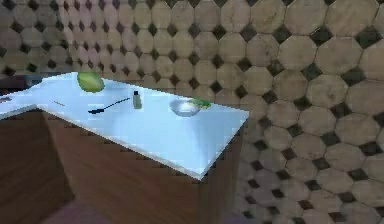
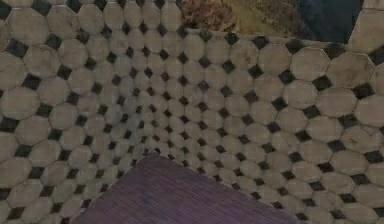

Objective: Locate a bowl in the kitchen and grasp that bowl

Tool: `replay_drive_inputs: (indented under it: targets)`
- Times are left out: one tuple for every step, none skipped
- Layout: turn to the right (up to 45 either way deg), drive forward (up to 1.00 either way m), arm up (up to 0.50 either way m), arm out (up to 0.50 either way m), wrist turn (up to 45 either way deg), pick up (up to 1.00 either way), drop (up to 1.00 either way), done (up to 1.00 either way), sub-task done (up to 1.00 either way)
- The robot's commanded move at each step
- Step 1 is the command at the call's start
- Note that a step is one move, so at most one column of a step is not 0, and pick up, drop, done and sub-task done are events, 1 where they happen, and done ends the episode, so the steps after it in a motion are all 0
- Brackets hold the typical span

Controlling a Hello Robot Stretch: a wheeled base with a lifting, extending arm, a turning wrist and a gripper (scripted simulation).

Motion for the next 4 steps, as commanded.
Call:
replay_drive_inputs:
  targets:
    - [21.0,0.00,0.00,0.00,0.0,0.00,0.00,0.00,0.00]
    - [0.0,0.55,0.00,0.00,0.0,0.00,0.00,0.00,0.00]
    - [-45.0,0.00,0.00,0.00,0.0,0.00,0.00,0.00,0.00]
    - [-45.0,0.00,0.00,0.00,0.0,0.00,0.00,0.00,0.00]
